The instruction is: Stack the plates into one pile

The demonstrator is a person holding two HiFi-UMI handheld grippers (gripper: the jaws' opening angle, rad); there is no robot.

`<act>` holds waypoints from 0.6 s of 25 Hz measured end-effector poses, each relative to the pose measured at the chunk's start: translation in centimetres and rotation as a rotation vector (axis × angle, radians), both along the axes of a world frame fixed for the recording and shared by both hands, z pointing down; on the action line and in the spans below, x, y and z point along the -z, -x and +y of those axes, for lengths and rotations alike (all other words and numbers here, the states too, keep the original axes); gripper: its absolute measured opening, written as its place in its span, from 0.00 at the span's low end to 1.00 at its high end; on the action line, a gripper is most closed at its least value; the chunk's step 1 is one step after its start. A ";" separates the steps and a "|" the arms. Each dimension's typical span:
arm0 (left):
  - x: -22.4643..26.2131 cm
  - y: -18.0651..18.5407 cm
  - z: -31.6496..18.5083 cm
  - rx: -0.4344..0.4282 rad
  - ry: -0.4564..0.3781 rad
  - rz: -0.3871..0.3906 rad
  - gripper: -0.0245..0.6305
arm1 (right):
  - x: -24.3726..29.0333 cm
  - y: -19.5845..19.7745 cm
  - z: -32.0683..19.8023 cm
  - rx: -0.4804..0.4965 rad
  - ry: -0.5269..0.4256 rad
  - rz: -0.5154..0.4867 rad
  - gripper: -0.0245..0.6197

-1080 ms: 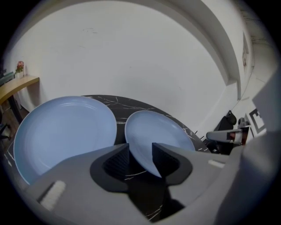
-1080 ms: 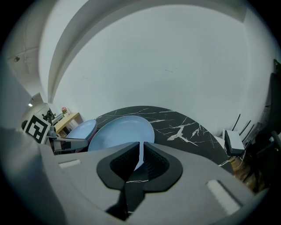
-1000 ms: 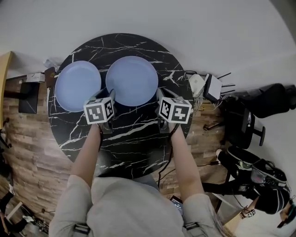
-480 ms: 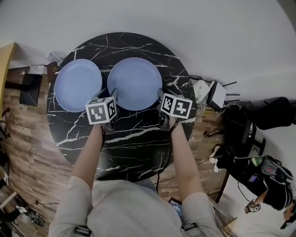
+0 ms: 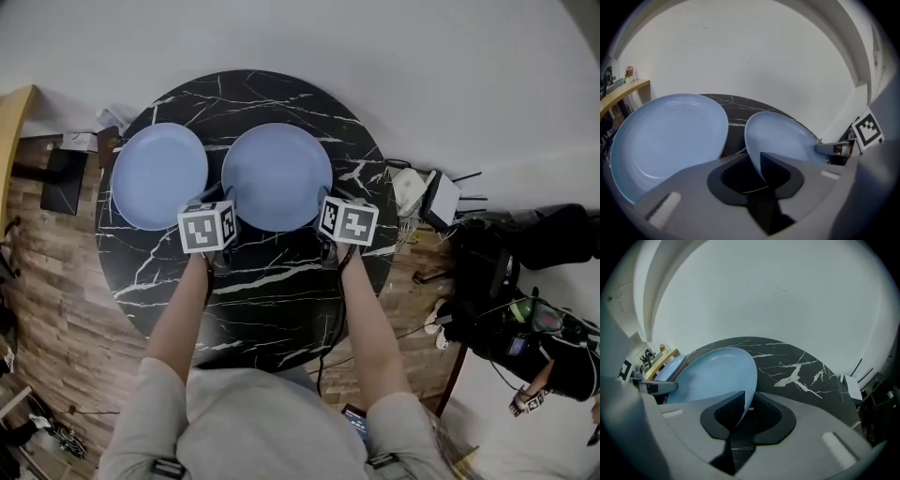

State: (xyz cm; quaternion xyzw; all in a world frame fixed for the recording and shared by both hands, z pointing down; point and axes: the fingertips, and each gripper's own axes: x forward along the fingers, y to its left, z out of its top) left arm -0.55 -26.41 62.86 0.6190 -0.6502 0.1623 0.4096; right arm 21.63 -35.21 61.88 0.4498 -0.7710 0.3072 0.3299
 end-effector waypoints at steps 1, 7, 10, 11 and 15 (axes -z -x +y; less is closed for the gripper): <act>0.1 0.0 0.2 0.002 0.004 0.009 0.26 | 0.1 -0.1 0.2 -0.012 0.002 -0.007 0.14; 1.9 0.4 1.3 0.009 -0.004 -0.009 0.25 | 2.1 0.2 1.2 -0.037 -0.022 -0.026 0.12; 3.3 0.9 1.8 0.011 -0.029 -0.008 0.25 | 3.3 0.8 1.9 -0.025 -0.040 -0.053 0.12; 3.8 1.1 2.1 0.014 -0.040 -0.007 0.24 | 3.7 1.0 2.2 -0.027 -0.047 -0.070 0.12; 6.0 2.3 3.1 0.022 -0.086 -0.035 0.24 | 5.5 2.1 3.2 -0.036 -0.088 -0.097 0.12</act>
